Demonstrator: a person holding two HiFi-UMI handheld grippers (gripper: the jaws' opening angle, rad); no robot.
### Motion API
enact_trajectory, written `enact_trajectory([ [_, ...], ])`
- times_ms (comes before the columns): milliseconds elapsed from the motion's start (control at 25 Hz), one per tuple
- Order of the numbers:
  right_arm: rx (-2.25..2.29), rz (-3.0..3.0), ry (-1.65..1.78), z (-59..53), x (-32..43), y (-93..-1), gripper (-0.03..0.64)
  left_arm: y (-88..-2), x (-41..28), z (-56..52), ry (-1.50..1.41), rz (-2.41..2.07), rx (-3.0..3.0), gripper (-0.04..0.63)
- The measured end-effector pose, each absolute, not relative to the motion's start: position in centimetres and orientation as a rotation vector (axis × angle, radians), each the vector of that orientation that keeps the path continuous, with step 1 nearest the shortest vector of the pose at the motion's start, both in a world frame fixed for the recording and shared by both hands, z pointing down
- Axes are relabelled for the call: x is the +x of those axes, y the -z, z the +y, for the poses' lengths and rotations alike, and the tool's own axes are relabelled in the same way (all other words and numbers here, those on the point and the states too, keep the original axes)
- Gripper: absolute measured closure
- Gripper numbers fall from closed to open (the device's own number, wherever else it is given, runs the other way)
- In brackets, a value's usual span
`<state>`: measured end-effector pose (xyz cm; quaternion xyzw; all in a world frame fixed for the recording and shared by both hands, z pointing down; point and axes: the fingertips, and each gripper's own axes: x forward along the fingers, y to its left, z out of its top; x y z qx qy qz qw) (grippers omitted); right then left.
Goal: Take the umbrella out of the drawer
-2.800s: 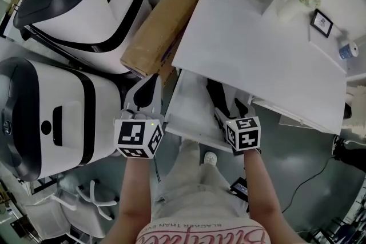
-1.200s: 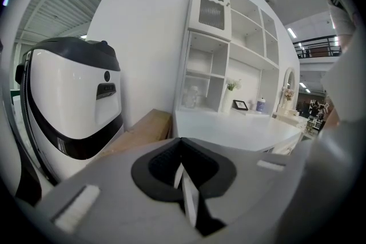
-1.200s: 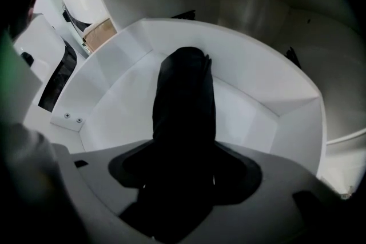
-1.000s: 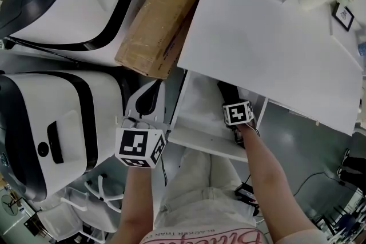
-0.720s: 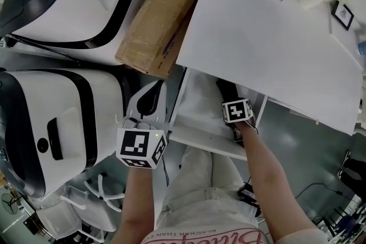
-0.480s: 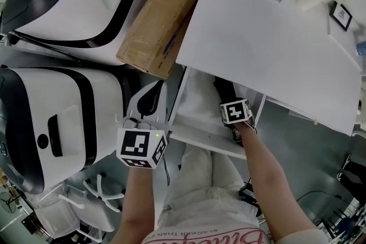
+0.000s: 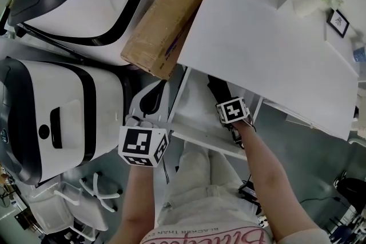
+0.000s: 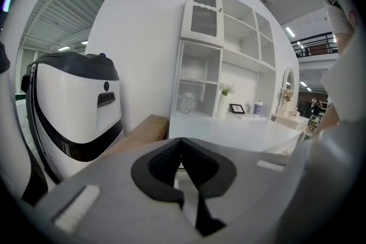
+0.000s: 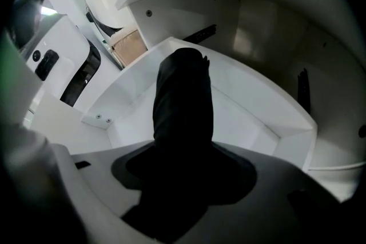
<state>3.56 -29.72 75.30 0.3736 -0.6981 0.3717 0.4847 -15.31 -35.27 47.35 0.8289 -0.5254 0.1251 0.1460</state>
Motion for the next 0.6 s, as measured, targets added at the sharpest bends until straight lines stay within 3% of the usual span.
enact_trajectory([
  [600,0.700,-1.763,-0.765,-28.6,1.4,-71.1,0.357,-43.7,-16.6,-34.4,-0.279,-1.611,2.360,0.586],
])
